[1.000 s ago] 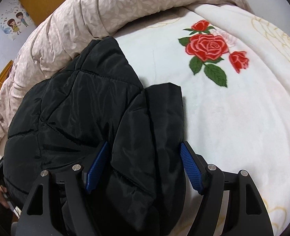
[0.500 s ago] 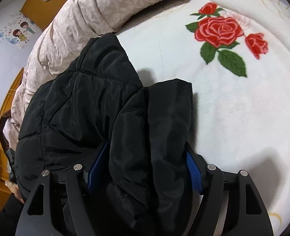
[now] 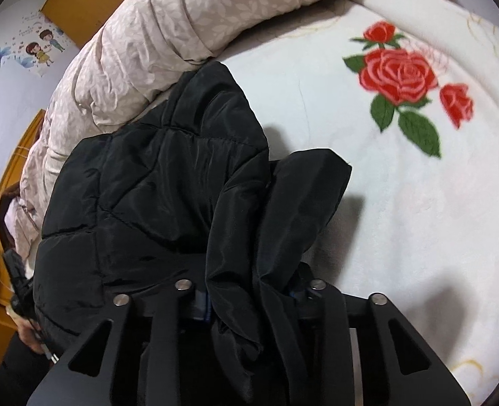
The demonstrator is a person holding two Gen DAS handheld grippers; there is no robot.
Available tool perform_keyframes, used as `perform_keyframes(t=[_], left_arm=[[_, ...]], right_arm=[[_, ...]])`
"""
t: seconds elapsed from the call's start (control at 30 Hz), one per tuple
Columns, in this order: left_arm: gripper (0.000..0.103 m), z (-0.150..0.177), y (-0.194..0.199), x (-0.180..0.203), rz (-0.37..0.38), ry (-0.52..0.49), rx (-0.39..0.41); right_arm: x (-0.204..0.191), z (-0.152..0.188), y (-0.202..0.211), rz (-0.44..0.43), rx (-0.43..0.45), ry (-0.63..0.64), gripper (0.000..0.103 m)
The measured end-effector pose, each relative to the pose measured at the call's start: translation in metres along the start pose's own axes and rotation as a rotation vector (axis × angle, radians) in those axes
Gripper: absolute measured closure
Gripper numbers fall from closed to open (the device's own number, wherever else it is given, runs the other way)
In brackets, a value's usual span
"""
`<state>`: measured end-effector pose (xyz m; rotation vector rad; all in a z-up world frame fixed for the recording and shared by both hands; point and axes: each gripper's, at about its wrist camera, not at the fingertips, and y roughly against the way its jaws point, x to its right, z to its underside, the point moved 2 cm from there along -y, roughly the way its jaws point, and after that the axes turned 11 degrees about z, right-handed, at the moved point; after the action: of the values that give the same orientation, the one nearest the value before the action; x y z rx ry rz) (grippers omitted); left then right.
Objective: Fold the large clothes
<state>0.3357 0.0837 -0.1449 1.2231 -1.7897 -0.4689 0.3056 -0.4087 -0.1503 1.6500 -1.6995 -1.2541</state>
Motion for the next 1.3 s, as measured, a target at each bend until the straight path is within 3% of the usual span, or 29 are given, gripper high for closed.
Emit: perform_keyframes(t=[0.2,0.77,1.0,1.3], left_arm=[[0.072,-0.004,0.036,0.03,-0.086,-0.092,0.039],[0.072,-0.01,0.118,0.066,-0.057,-0.154,0.135],[0.072,-0.024,0.131,0.053,-0.066,-0.16,0.156],[0.072,-0.057,0.139,-0.008,-0.1,-0.118,0.182]], right_arm=[[-0.007,0.0,0.041,0.0,0.05,0.024,0.079],[-0.013,0.009,0.121,-0.06,0.152,0.02,0.08],[-0.036,0.0,0.12,-0.083,0.164,0.033,0.08],[-0.097,-0.02,0.09,-0.139,0.152,0.069,0.08]])
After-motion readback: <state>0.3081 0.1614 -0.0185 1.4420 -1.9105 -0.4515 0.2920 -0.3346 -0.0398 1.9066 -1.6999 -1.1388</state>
